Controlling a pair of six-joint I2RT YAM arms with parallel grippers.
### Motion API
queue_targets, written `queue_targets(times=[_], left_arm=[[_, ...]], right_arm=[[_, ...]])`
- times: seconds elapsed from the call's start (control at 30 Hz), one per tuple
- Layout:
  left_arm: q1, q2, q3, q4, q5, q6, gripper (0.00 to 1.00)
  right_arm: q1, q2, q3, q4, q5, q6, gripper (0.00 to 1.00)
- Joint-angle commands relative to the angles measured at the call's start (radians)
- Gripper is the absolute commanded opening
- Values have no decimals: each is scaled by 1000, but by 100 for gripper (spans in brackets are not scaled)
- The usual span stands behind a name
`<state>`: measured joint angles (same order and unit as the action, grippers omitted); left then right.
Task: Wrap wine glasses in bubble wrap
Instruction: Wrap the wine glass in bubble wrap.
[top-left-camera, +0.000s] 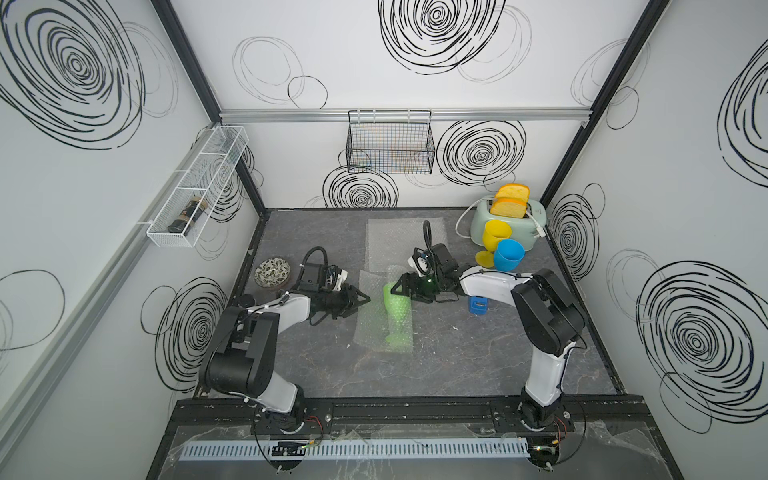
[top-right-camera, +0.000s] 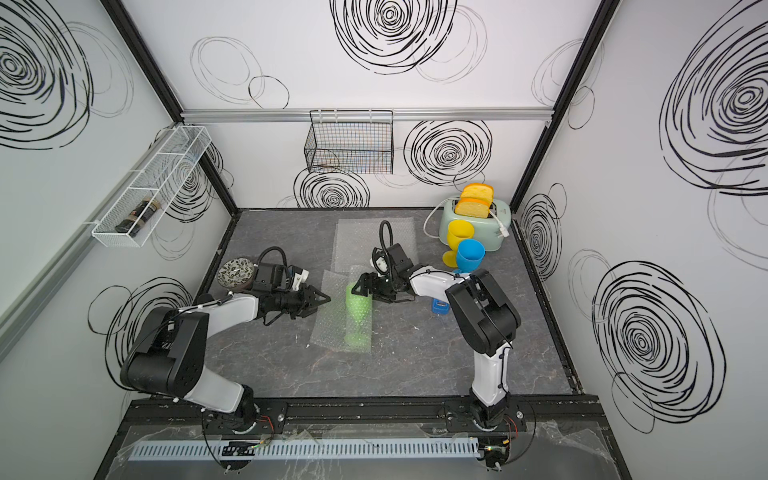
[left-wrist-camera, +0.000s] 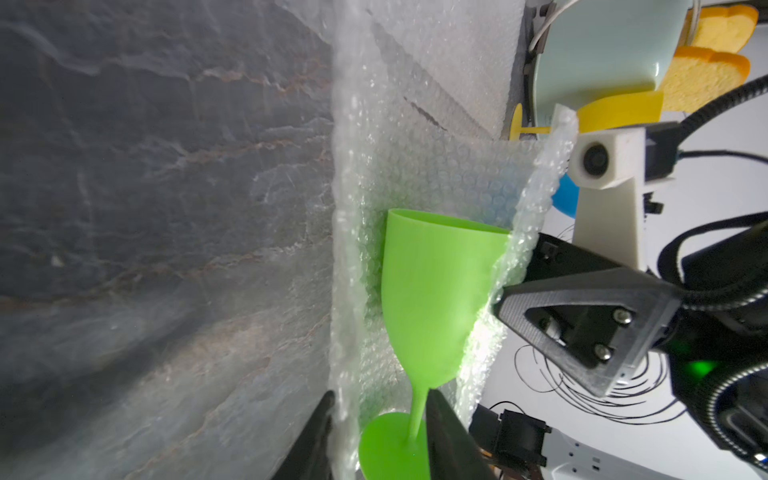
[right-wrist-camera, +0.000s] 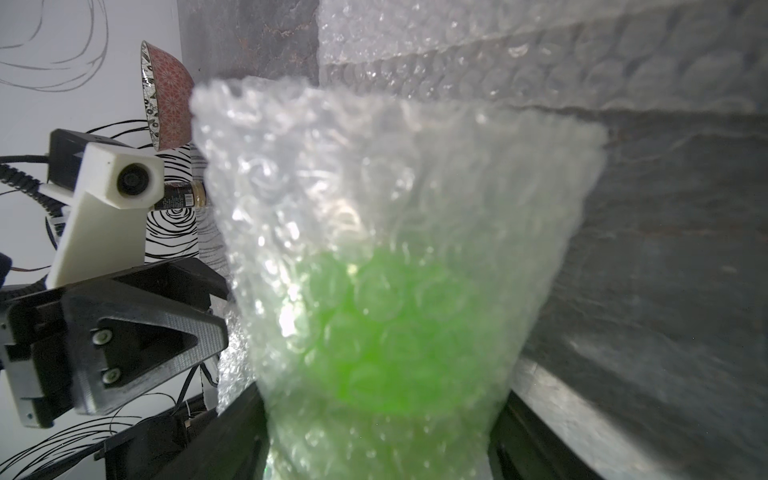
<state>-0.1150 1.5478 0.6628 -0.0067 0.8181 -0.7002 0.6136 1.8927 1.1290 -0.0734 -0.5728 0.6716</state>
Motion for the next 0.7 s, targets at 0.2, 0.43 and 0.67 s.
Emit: queue_targets(times=[0.2, 0.43, 0.67], left_arm=[[-25, -36, 37, 23, 3, 10, 0], [-92, -50, 36, 123, 57, -94, 0], [-170, 3, 63, 215, 96, -198, 0]], right_arm=[[14, 13, -20, -44, 28, 7, 79], [15, -2, -53, 3, 48, 57, 78], [26, 5, -69, 24, 51, 84, 77]])
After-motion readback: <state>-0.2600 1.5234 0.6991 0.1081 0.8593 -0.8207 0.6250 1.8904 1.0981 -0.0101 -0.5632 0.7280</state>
